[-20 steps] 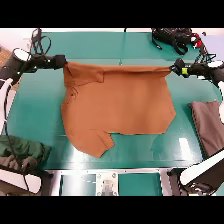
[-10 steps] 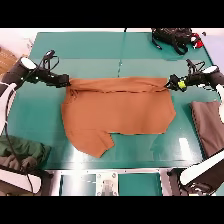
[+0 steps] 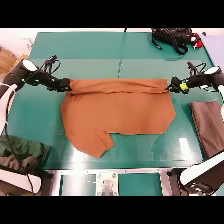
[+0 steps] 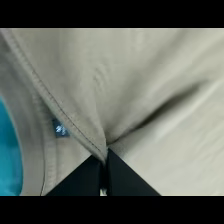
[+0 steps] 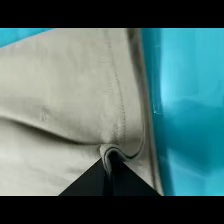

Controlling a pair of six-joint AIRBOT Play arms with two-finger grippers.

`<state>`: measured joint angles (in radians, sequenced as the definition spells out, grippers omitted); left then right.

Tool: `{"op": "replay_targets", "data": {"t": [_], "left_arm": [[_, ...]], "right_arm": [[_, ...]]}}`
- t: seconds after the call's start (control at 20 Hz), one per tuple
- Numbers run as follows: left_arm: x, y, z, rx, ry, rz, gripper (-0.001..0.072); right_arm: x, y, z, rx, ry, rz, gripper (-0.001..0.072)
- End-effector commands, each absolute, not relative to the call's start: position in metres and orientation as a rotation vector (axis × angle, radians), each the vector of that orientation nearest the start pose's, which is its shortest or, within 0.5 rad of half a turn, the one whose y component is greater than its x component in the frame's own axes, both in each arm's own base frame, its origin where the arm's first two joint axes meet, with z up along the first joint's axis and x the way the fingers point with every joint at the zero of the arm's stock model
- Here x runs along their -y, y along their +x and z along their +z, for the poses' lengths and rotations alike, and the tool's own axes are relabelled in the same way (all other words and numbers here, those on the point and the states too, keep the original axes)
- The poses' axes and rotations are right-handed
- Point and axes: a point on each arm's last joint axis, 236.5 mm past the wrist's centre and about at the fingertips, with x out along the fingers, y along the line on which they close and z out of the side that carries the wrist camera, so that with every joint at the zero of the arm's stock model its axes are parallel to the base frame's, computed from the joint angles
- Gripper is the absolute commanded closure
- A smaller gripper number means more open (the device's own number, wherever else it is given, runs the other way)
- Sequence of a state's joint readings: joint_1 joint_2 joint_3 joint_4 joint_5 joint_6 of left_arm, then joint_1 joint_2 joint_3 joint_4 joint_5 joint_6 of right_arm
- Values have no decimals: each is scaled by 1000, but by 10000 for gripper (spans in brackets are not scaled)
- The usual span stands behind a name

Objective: Fold the shirts.

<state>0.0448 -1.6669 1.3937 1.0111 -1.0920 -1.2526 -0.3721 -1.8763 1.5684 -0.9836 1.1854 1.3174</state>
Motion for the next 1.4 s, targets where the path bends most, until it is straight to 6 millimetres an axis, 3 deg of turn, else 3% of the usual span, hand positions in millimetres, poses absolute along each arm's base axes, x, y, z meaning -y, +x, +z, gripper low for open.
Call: {"op": "replay_targets", "data": {"t": [0.0,0.35,0.5,0.55,0.6,0.65,0.75,0.8,0.85,0.9,0.95,1.15,1.25,1.35], "left_arm": [[85,462,-44,-1278,-308,-376,685],[88,452,-45,-1324,-329,-379,685],[95,421,-47,-1447,-332,-436,682],[97,408,-46,-1498,-337,-455,451],[98,399,-45,-1544,-363,-445,106],[99,390,-43,-1587,-394,-427,30],[101,372,-39,-1671,-423,-426,41],[102,361,-37,-1721,-433,-430,79],[102,348,-33,-1773,-433,-447,333],[102,337,-30,-1820,-431,-466,578],[103,329,-25,-1854,-429,-477,686],[96,319,13,-1725,-370,-438,687],[86,294,22,-1636,-321,-376,686],[81,260,17,-1576,-334,-301,685]], "right_arm": [[73,485,-82,-1287,619,112,697],[61,484,-83,-1306,605,135,696],[65,467,-82,-1377,622,124,670],[72,458,-80,-1411,623,103,479],[79,450,-76,-1439,621,79,376],[89,442,-70,-1465,627,43,381],[103,426,-53,-1491,651,-8,384],[106,417,-44,-1500,660,-9,473],[107,408,-36,-1509,667,-7,626],[105,398,-30,-1523,675,-5,693],[101,385,-26,-1534,684,-6,695],[80,318,-27,-1558,750,-49,697],[71,284,-33,-1521,798,-111,696],[62,257,-42,-1452,835,-195,696]]}}
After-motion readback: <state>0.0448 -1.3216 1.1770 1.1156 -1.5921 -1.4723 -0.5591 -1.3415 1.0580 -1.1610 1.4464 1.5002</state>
